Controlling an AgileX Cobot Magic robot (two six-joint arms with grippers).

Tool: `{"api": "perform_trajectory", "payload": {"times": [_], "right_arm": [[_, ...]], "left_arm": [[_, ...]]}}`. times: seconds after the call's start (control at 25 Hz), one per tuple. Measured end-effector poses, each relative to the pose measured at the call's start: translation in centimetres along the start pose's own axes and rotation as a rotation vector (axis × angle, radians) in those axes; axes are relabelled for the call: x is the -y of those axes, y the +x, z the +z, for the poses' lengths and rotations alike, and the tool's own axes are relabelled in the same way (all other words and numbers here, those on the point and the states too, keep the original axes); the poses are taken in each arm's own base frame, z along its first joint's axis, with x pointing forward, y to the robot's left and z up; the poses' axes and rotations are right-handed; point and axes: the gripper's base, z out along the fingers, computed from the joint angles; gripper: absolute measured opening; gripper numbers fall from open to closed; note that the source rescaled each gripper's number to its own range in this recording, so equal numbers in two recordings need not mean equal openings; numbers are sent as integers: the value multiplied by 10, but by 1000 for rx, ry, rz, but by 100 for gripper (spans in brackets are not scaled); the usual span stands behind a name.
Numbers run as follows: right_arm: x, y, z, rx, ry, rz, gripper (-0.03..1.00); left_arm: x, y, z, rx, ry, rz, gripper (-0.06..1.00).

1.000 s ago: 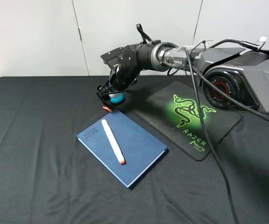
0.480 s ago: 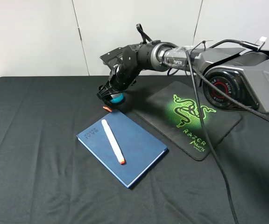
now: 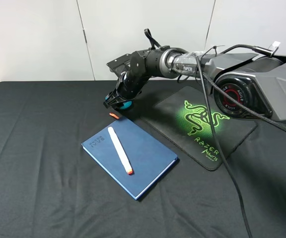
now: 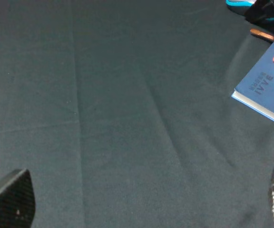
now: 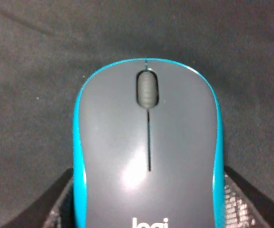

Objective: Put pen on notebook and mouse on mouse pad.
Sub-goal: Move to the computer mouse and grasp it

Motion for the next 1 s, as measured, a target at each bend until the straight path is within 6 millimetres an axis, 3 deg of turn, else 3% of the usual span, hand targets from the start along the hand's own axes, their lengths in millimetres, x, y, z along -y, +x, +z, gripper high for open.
{"api": "perform_trajectory", "payload": {"times": [0.56, 1.0], "right_arm": [[0, -2, -3, 3, 1, -1, 2], [1, -31, -60, 33, 15, -31, 2]], "left_arm": [[0, 0, 0, 0, -1, 0, 98], [0, 0, 0, 0, -1, 0, 98]]}}
